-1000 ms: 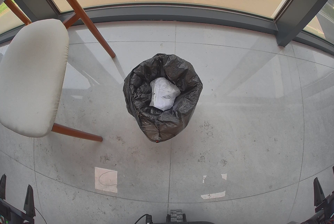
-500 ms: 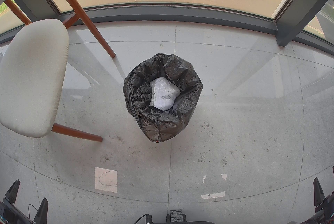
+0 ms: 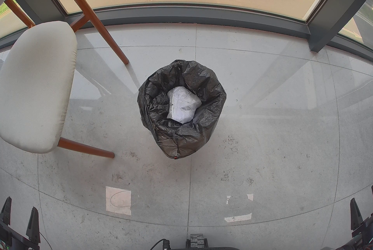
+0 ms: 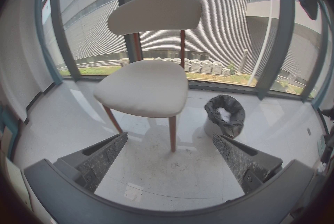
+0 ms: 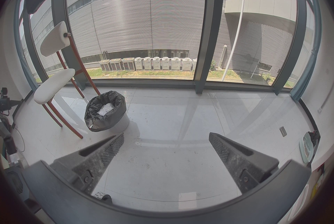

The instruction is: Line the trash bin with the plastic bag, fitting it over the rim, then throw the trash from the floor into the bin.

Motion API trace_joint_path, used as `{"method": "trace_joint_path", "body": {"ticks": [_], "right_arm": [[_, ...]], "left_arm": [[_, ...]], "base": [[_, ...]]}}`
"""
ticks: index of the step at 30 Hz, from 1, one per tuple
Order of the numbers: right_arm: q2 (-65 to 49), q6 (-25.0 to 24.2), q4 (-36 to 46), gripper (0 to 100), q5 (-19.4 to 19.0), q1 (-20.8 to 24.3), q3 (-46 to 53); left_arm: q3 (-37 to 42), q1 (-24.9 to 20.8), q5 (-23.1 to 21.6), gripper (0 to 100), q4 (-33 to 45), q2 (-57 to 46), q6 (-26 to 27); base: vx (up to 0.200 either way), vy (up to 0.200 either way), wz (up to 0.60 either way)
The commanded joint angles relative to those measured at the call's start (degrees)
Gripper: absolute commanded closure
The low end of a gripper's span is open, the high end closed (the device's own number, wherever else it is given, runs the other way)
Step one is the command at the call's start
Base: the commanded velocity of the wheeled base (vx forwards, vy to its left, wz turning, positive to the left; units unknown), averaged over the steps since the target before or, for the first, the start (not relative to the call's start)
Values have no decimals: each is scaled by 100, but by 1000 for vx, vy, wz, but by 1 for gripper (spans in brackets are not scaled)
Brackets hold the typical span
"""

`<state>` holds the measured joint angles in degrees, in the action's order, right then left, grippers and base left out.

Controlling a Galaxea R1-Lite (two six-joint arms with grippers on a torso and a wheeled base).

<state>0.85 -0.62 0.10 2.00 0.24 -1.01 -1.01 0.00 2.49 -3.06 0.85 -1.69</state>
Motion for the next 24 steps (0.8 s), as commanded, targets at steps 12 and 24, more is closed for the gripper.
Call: {"method": "trace_joint_path", "body": {"ticks": [12,24], "right_arm": [[-15,1,-1,0,2,2,101],[-6,45,25,0,-51,-16,92]], "left_arm": [[92,-9,-266,0,324,-41,240],[92,18,-433,0,324,-41,275]], "base": [[0,0,0],[0,0,0]]}}
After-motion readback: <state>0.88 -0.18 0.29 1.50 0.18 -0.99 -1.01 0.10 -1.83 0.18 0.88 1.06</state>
